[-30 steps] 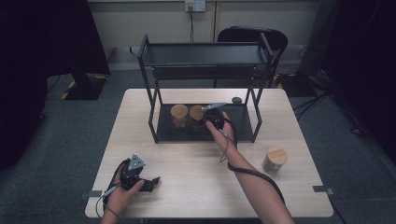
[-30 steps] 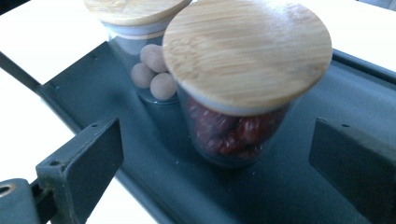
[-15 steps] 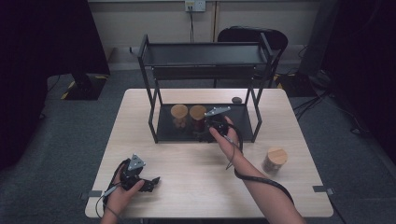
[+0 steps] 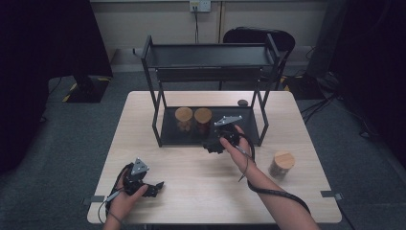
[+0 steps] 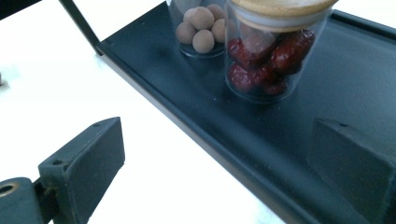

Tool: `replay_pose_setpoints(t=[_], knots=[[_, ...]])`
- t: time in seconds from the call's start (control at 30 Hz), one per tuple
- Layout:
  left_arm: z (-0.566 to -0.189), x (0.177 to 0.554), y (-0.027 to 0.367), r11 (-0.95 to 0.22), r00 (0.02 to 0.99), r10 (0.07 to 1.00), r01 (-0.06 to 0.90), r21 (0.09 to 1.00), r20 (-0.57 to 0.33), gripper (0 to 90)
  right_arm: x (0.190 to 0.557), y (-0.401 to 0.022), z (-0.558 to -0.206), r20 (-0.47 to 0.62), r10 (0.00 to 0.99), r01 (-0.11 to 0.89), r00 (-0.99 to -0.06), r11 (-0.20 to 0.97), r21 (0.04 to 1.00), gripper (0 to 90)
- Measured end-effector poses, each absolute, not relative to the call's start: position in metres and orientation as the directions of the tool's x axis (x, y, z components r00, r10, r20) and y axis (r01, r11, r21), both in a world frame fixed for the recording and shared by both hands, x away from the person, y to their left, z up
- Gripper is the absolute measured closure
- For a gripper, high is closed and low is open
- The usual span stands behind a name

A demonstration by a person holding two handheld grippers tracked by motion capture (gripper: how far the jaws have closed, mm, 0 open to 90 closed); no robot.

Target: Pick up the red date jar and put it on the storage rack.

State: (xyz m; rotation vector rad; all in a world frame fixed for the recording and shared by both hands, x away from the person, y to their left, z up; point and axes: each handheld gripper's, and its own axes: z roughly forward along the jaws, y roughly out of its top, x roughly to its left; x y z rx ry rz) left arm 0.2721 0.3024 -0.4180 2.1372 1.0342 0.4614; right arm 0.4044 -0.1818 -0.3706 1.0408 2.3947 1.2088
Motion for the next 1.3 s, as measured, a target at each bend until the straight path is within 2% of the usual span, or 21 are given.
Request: replay_pose_setpoints(t=[1.3], knots=[[-0.418, 0.272, 0.302, -0.430, 0.617, 0.787, 0.534, 0.728, 0.012, 0.4, 0.354, -0.240, -0.375, 0.073, 0.656, 0.451, -0.751, 0.429, 0.783, 3.3]])
